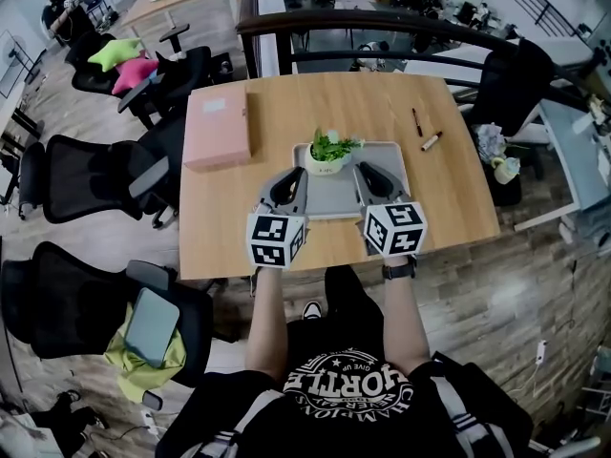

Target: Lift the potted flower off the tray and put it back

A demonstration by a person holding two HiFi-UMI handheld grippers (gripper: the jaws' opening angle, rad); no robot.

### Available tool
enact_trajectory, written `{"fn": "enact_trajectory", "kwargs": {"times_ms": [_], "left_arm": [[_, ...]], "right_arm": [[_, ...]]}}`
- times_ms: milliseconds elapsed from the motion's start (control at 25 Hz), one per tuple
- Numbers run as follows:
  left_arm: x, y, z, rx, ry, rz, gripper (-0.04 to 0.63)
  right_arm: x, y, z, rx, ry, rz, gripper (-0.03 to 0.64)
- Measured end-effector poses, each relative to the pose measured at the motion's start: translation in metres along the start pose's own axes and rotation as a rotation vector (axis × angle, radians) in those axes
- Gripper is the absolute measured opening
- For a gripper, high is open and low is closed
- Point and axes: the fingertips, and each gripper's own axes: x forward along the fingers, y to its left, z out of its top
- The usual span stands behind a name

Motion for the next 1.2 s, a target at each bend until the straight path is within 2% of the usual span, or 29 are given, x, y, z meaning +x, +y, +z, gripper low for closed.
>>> {"fn": "enact_trajectory", "kwargs": {"times_ms": [400,760,1200], "left_arm": [[0.030,0.006,-0.016,-0.033,0.032,0.000,0.023],[0.057,0.001,-0.038,-0.045,0.095,-0.019,0.023],[0.081,-0.001,-0.063,-0.055,0.158,-0.028,0.046]], "right_arm": [[0.018,-0.025,-0.018,0.017,0.053,-0.003,0.064],[0.031,-0.055,-0.034,0.050,0.088,-0.020,0.069],[0.050,-0.070,-0.059,0.080,0.148,0.005,0.104]]}}
